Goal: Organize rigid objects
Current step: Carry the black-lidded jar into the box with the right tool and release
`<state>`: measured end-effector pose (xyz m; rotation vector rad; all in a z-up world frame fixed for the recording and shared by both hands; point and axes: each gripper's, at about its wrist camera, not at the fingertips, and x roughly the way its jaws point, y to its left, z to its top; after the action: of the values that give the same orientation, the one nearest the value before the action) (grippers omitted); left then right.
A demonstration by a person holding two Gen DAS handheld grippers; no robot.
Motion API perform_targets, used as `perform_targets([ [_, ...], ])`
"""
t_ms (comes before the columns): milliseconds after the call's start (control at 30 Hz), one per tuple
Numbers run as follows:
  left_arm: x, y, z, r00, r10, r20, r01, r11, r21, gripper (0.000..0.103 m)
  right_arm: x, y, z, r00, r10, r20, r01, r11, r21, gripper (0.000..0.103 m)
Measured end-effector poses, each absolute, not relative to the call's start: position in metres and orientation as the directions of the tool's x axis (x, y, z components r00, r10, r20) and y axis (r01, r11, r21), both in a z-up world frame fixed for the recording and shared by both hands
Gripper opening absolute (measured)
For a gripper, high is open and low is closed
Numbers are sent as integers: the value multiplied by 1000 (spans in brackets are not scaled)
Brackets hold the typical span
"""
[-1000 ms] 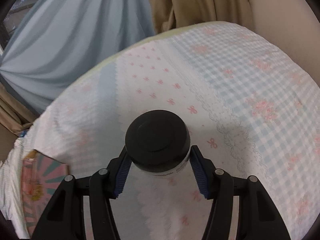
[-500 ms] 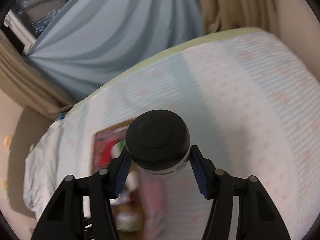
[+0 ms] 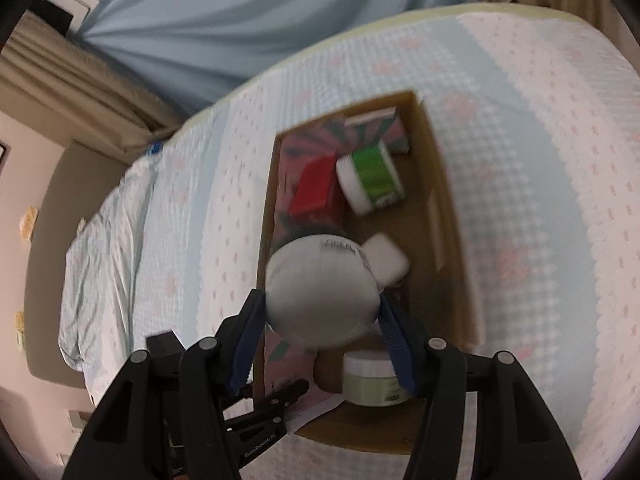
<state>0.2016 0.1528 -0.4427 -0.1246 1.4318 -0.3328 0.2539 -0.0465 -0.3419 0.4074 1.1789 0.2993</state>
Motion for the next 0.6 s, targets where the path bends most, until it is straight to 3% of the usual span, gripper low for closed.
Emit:
perform_targets([
  [233,198,154,-440,107,-308,-945,147,945,-291,22,244,-22,-386,258,425,-868,-32,901,432,52],
  [600,197,156,-440,111,-305,-946,147,946,-288,22,243,-17,-398,206,446,-871,-17,891,453,53],
])
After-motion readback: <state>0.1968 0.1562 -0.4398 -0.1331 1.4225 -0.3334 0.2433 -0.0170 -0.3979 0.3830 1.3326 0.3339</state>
